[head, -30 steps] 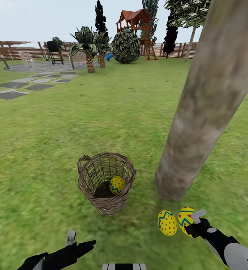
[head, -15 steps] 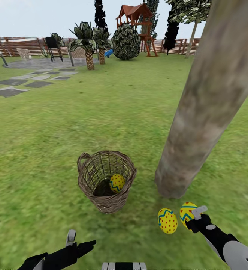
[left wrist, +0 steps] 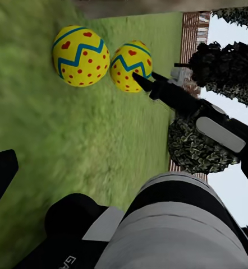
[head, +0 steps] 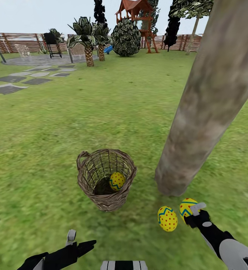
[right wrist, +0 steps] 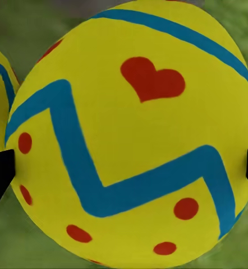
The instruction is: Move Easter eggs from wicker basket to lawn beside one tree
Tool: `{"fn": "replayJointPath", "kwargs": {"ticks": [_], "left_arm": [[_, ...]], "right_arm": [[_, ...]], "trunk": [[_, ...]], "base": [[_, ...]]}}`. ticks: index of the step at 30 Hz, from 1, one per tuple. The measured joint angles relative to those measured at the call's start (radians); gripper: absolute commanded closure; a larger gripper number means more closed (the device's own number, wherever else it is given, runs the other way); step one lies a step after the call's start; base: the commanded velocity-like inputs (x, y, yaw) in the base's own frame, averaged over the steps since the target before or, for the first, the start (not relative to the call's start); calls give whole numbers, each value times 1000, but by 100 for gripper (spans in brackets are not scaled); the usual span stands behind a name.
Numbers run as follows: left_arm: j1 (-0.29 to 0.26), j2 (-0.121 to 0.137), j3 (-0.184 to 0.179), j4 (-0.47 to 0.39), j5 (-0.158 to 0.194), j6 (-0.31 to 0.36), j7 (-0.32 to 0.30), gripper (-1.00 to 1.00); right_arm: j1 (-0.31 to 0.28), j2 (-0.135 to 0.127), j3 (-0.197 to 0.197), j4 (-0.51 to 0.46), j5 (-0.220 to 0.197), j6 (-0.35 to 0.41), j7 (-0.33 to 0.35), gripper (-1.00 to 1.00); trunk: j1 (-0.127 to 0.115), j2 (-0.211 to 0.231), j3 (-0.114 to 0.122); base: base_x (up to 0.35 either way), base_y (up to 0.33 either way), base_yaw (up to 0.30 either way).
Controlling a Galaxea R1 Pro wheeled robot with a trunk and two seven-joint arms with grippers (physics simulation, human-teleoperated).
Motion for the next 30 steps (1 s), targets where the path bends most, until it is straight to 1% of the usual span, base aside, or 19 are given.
{"fn": "replayJointPath", "kwargs": {"ticks": [2,8,9,11,13,19,28,30], "left_arm": [[0,0,0,0,0,0,0,-100],[0,0,0,2,0,0,2,-100],[0,0,0,2,0,0,3,-100],[0,0,0,3,0,0,1,-100],[0,0,0,3,1,0,0,-100],[0,0,0,4,2,0,0,-100],[0,0,0,2,3,0,-1,-100],[0,0,0,1,3,0,-2,-100]], "right_arm": [[-9,12,0,-5,0,2,-3,100],[-14,14,0,-6,-2,2,-7,100],[-14,14,-1,-6,-2,2,-17,100],[-14,14,-1,-6,-1,1,-68,100],[-14,14,0,-6,0,0,-87,100],[-14,14,0,-6,0,0,-90,100],[-14,17,4,3,5,5,-80,100],[-14,17,5,7,5,8,-68,100]], "trunk": [[0,0,0],[1,-1,-11],[1,-1,-12],[1,-1,-12],[1,-1,-12],[1,-1,-12],[1,-1,-12],[1,-1,-12]], "base": [[0,0,0],[0,0,0],[0,0,0],[0,0,0],[0,0,0],[0,0,0],[0,0,0],[0,0,0]]}}
